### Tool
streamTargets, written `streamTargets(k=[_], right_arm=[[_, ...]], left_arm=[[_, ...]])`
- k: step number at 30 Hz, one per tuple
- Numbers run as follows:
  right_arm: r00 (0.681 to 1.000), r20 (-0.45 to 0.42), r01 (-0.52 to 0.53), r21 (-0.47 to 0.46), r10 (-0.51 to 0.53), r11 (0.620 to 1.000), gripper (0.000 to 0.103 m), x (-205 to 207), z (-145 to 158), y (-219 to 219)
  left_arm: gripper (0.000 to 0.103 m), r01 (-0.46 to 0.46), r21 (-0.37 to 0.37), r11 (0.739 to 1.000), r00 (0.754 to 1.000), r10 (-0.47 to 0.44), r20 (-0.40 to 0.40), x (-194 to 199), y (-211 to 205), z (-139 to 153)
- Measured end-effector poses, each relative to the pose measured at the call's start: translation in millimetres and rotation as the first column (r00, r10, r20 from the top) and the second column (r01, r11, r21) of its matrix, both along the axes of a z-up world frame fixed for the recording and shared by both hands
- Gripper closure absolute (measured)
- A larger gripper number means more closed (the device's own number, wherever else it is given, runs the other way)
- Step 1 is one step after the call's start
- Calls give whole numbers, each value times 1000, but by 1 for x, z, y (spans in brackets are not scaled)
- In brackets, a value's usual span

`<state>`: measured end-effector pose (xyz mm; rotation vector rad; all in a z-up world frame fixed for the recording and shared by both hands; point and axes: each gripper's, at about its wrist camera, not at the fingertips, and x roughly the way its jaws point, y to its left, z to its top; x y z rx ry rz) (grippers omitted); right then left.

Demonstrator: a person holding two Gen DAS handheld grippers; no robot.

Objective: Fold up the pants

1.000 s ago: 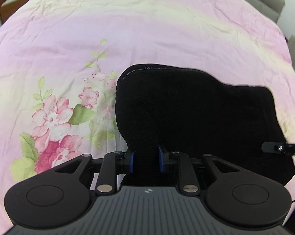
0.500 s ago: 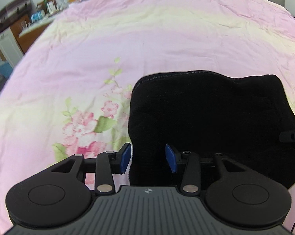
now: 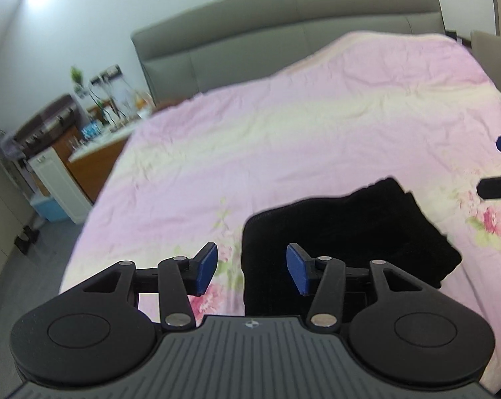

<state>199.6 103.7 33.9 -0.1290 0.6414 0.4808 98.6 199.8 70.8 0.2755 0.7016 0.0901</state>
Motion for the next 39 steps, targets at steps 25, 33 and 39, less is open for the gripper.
streamTargets(k=[25, 33, 39], right_arm=[[941, 324, 66, 117, -101, 991, 5, -264, -3, -107], [978, 124, 151, 141, -169, 978, 5, -240, -51, -118], [981, 75, 170, 105, -178, 980, 5, -232, -68, -116]], left_arm=[[12, -63, -122, 991, 957, 95, 274, -152, -139, -27], [12, -111, -146, 983, 979, 134, 154, -149, -147, -65], [12, -128, -145, 981, 984, 144, 103, -150, -155, -81]])
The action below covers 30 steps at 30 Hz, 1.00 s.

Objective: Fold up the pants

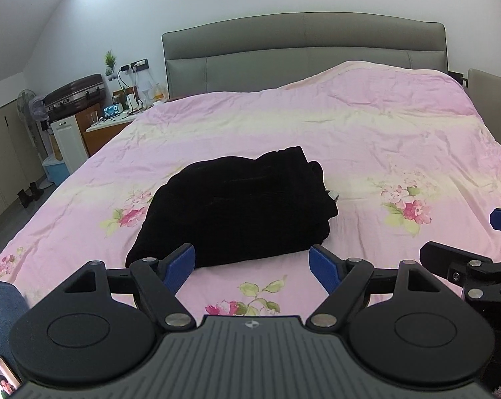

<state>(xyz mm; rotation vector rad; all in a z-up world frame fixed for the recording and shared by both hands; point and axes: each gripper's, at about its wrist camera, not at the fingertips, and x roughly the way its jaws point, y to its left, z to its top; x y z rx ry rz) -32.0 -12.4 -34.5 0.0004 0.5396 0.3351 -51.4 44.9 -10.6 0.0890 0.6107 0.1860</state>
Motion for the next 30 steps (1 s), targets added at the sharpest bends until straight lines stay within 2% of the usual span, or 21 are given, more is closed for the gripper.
streamTargets(k=[8, 30], right_arm=[[1000, -1, 2, 0, -2, 1000, 5, 3, -2, 0], [998, 59, -9, 9, 8, 1000, 5, -6, 7, -2]], left_arm=[[12, -12, -25, 1000, 999, 11, -42, 3, 0, -5], [12, -16, -26, 1000, 999, 15, -32, 1, -5, 4]])
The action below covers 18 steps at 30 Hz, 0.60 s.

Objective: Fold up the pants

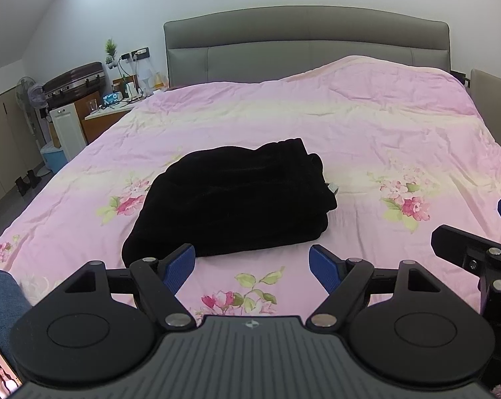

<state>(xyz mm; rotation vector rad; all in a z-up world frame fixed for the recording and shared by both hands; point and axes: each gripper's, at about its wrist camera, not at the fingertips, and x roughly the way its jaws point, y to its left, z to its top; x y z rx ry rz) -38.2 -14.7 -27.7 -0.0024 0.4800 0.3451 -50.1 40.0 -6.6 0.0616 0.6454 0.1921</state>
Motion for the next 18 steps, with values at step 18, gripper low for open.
streamTargets(k=[18], right_arm=[[1000, 28, 0, 9, 0, 1000, 5, -2, 1, -4]], left_arm=[[12, 1, 3, 1000, 1000, -1, 12, -2, -5, 7]])
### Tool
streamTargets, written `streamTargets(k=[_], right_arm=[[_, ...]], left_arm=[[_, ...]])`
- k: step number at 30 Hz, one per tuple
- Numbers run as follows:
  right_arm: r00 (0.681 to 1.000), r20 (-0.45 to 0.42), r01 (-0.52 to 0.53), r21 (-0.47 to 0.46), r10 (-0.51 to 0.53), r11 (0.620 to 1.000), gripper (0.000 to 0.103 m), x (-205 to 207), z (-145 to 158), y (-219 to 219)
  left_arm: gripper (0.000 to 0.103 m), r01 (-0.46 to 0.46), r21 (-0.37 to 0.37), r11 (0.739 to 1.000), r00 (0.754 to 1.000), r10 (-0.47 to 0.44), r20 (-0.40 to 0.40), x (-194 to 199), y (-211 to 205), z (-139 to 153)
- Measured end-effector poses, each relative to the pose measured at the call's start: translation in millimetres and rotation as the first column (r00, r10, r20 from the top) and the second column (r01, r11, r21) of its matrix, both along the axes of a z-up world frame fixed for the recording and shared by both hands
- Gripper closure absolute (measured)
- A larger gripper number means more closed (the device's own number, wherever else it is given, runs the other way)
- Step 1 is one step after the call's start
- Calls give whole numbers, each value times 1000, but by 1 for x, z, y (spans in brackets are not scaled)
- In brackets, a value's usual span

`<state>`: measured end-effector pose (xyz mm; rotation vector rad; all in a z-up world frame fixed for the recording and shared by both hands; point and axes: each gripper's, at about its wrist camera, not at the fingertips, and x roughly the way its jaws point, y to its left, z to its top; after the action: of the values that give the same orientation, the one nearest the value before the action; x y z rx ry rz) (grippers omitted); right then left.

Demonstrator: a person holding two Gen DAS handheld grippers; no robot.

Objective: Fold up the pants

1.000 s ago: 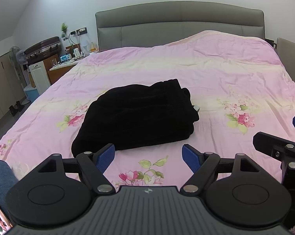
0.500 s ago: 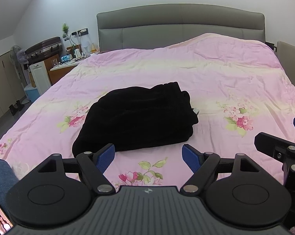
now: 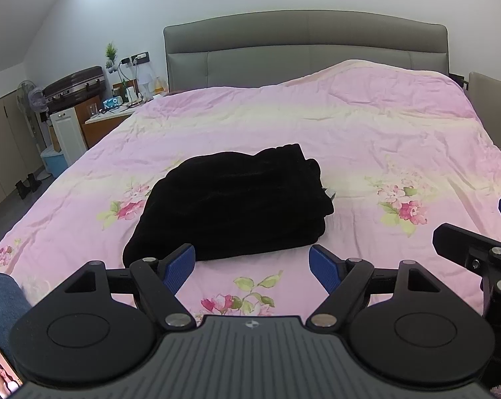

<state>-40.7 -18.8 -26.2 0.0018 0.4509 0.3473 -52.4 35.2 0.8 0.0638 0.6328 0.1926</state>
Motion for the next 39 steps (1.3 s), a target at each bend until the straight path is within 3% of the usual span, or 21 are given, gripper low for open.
streamTargets(k=[39], right_arm=[[1000, 0, -7, -5, 7, 1000, 5, -1, -1, -1]], left_arm=[[12, -2, -7, 1000, 1000, 2, 1, 0, -5, 0]])
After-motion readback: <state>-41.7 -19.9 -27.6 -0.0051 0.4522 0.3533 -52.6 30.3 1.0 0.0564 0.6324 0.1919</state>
